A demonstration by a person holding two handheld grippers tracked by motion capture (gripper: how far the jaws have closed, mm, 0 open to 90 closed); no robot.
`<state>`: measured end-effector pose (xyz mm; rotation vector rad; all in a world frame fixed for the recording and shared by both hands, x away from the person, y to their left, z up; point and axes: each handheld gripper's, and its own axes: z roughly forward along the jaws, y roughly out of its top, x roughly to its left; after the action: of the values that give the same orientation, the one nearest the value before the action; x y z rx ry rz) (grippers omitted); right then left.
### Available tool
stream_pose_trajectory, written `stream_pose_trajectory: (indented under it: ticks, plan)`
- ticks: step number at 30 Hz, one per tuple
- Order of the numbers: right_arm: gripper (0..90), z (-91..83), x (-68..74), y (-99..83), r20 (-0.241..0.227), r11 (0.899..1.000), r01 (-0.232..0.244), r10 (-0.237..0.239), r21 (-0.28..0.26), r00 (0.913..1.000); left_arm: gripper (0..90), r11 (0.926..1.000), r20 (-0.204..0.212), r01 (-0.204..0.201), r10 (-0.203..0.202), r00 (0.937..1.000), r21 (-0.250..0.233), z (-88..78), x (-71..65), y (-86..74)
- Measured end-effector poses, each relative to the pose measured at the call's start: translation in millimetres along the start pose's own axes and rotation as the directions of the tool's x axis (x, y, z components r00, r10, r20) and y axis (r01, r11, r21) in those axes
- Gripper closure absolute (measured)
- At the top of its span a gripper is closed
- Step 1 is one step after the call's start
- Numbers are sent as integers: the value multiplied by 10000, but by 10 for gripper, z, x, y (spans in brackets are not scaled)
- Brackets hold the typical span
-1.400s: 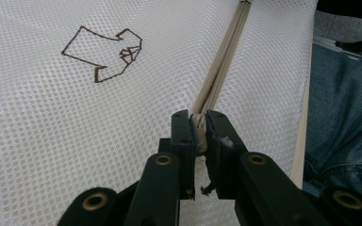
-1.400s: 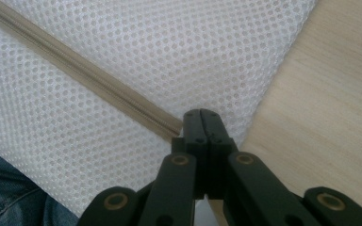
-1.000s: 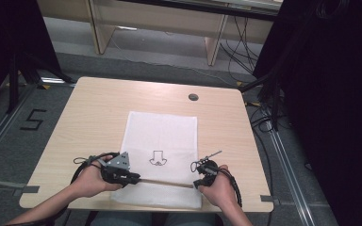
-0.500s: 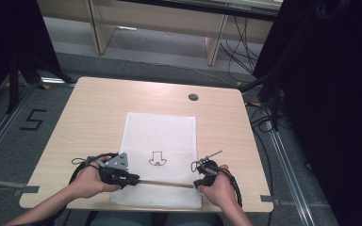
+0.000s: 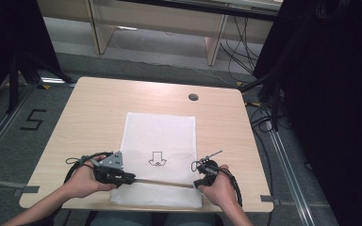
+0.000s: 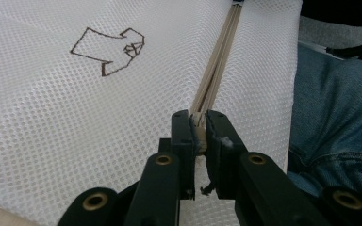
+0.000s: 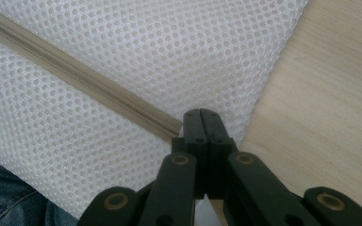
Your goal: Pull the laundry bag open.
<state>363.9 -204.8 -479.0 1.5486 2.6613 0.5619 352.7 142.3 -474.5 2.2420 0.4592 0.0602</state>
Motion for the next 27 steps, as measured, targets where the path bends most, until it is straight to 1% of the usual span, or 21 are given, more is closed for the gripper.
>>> stream_pose_trajectory:
  ticks: [1, 2, 4, 5, 6, 9, 10, 11, 12, 13, 14, 15, 16, 18, 19, 22, 23, 24, 25, 26, 27]
  plan:
    - [900, 0, 0, 0, 0, 10000, 0, 0, 0, 10000, 820, 9997, 113, 244, -244, 9996, -6, -4, 0, -6]
    - [900, 2, -5, -1, -18, 10000, -26, 25, -39, 10000, 820, 9997, 48, 263, -263, 9996, -24, -7, -3, -14]
    - [900, 1, -5, -1, -35, 10000, -22, 22, -34, 10000, 820, 9998, -74, 175, -174, 9998, 129, -31, 8, -29]
    - [900, 1, -6, 0, -34, 10000, -33, 33, -21, 10000, 820, 9991, 4, 420, -420, 9991, -97, -42, 16, -43]
    - [900, 0, -8, 1, -53, 10000, -28, 28, -4, 10000, 820, 9998, -114, 199, -198, 9997, 77, -62, 20, -47]
    - [900, 5, -7, 1, -106, 10000, 15, -16, -71, 9999, 820, 9997, -138, 258, -258, 9996, 32, -77, 13, -56]
    - [900, 4, -15, 4, -60, 9998, 188, -189, -82, 9998, 820, 9997, -159, 238, -237, 9996, 63, -80, 12, -55]
    - [900, 7, -19, 6, -74, 9998, 218, -218, -50, 9997, 820, 9998, -147, 128, -126, 9998, 130, -86, 16, -53]
    - [900, 5, -13, 4, -51, 9999, 154, -155, -40, 9999, 820, 9998, -83, 210, -210, 9997, -1, -79, 9, -54]
    - [900, 0, -3, 1, -25, 10000, -18, 18, 1, 10000, 820, 10000, -105, 2, -1, 9999, 66, -87, 17, -48]
    - [900, 0, -5, 0, -32, 10000, -16, 16, -7, 10000, 820, 9997, -136, 224, -224, 9997, 5, -95, 7, -56]
    - [900, 5, -12, 0, -54, 9999, 74, -75, -99, 10000, 820, 9997, 14, 224, -224, 9997, -121, -101, 16, -59]
    - [900, 5, -14, 2, -61, 9999, 126, -126, -92, 9999, 820, 9999, -198, 93, -91, 9998, 109, -116, 16, -61]
    - [900, 2, -10, 2, -50, 9999, 108, -108, -73, 9999, 820, 9998, -173, 170, -169, 9997, 41, -125, 25, -67]
    - [900, 2, -11, 2, -53, 9999, 101, -101, -70, 9999, 820, 9999, -246, 137, -135, 9996, 72, -143, 36, -70]
    - [900, 2, -10, 2, -30, 9999, 107, -108, -78, 9999, 820, 9997, -279, 245, -245, 9993, -14, -163, 38, -85]
    - [900, 2, -10, 2, -30, 9999, 107, -108, -78, 9999, 820, 10000, -265, 78, -77, 9996, 27, -178, 60, -91]
    - [900, 2, -9, 3, -32, 9999, 102, -102, -68, 9999, 820, 9993, -183, 362, -364, 9992, -100, -182, 43, -100]
    - [900, 5, -18, 7, -47, 9997, 238, -238, -80, 9997, 820, 9998, -274, 185, -185, 9995, -5, -187, 41, -95]
    - [900, 4, -15, 7, -48, 9998, 197, -197, -58, 9998, 820, 9997, -250, 227, -228, 9994, -47, -183, 28, -87]
    - [900, 5, -16, 5, -44, 9997, 227, -228, -91, 9997, 820, 9999, -317, 149, -149, 9994, 4, -195, 39, -85]
